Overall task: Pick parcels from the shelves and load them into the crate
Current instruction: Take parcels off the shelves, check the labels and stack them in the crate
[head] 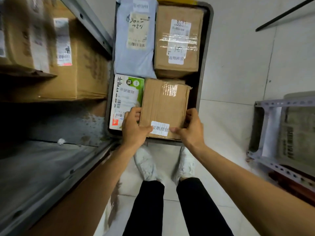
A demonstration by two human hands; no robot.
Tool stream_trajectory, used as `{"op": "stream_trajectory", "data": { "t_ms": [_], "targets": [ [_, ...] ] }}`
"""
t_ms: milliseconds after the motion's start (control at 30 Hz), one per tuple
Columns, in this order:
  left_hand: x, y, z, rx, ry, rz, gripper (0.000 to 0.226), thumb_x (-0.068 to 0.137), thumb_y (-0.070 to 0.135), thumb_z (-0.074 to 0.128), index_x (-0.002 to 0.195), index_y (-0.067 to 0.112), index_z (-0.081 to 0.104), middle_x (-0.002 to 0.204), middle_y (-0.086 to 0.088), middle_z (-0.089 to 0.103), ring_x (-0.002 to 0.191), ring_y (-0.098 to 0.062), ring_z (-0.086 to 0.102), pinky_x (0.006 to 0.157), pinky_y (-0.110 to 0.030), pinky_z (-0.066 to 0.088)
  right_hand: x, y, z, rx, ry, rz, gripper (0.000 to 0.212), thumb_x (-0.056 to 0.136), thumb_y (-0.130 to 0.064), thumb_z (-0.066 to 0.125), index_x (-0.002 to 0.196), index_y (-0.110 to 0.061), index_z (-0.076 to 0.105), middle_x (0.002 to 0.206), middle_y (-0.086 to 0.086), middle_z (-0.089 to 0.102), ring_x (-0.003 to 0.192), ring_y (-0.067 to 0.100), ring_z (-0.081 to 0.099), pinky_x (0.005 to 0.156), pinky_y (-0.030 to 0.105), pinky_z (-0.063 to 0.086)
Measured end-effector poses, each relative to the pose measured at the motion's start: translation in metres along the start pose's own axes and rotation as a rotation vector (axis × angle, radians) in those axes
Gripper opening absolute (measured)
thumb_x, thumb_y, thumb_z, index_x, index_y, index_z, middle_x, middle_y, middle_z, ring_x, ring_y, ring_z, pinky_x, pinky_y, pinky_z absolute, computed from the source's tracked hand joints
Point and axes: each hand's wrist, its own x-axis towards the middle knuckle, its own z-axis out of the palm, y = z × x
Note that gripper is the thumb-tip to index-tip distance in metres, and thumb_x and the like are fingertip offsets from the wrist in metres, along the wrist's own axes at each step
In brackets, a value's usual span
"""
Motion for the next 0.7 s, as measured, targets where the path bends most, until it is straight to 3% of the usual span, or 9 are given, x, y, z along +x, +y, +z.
{"op": "stream_trajectory", "data": {
  "t_ms": [133,267,467,700],
  "targets": [
    [0.015,-0.017,0.005,0.097,0.013,-0.020,0.058,0.061,0.001,0.084,0.110,0.016,0.056,0.110,-0.004,0.061,0.097,-0.020,0.062,0.086,-0.043,0.054,0.017,0.012,0.019,-0.018,-0.049,0.026,0.060,0.067,-0.002,0.084,0.110,-0.009,0.043,0.111,0.003,0.058,0.108,0.026,0.056,0.088,0.044,0.054],
    [0.022,-0.027,0.009,0.123,0.036,-0.014,0.056,0.058,0.000,0.085,0.102,0.016,0.055,0.100,-0.002,0.062,0.090,-0.019,0.061,0.081,-0.042,0.055,0.024,0.022,0.028,-0.055,-0.031,0.029,0.062,0.063,-0.001,0.086,0.106,-0.008,0.041,0.101,0.001,0.056,0.094,0.023,0.056,0.073,0.033,0.050],
    [0.019,-0.037,0.009,0.086,0.032,-0.017,0.057,0.058,-0.002,0.083,0.107,0.013,0.058,0.100,0.000,0.062,0.089,-0.017,0.060,0.079,-0.041,0.056,0.017,0.030,0.030,-0.062,-0.049,-0.006,0.062,0.066,-0.005,0.085,0.109,-0.008,0.040,0.109,0.003,0.058,0.099,0.022,0.057,0.084,0.041,0.055],
    [0.014,-0.032,0.008,0.193,-0.018,-0.003,0.053,0.067,-0.003,0.078,0.112,0.008,0.052,0.113,-0.012,0.058,0.102,-0.025,0.058,0.089,-0.046,0.051,0.011,0.022,0.027,-0.176,-0.093,0.026,0.063,0.069,-0.012,0.085,0.109,-0.012,0.037,0.107,0.002,0.055,0.100,0.024,0.055,0.087,0.044,0.052]
  ]
}}
